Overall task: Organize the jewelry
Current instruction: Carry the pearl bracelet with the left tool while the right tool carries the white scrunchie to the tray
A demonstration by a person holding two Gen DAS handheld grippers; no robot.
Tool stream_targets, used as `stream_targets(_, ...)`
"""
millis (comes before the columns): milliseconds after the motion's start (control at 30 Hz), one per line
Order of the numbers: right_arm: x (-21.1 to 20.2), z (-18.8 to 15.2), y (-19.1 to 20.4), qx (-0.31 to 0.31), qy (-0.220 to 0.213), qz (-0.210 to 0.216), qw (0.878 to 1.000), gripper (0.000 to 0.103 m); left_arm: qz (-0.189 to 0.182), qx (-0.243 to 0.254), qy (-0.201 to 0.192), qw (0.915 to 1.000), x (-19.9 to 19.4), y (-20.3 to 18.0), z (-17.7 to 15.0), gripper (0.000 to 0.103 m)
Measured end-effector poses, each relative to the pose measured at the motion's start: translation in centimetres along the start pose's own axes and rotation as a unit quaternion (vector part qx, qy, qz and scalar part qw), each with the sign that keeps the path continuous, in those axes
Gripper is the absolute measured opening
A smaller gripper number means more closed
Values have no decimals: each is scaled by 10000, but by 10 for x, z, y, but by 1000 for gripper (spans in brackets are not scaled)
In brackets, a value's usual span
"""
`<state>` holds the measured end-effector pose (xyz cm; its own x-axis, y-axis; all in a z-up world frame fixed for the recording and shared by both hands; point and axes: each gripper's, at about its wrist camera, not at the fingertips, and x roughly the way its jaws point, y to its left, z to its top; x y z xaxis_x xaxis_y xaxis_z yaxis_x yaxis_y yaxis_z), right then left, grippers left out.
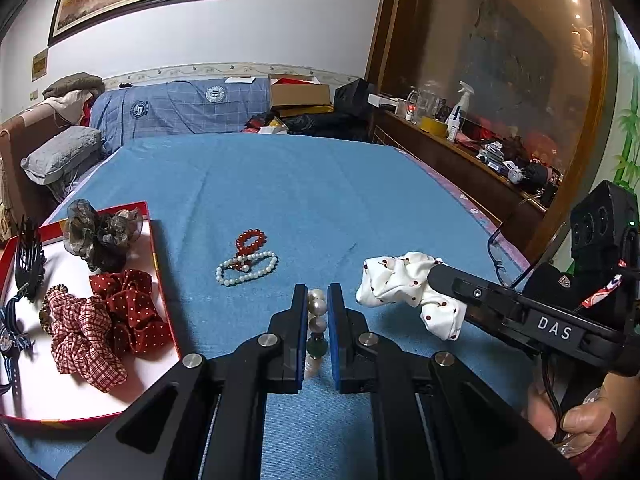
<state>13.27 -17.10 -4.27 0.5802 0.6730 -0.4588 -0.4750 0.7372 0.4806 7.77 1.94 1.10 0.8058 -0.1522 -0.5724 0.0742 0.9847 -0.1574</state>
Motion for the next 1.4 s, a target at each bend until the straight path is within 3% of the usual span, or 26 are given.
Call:
stream_targets(267,-2,-2,13,-215,-78,41,9997,9,126,-41,-51,9999,-10,7,-2,9)
stream_targets(733,-2,-11,49,-316,48,315,9990,9,400,-260,-445,9979,-61,40,-3,9)
stream_targets(1100,22,-14,111,-614,329,747,9948,9,699,-739,-781,9917,-105,95,-3,9)
stream_targets(1400,67,-16,166,-915,559,1049,9887,10,1232,-1292,-854,9802,-116,162,-16,9)
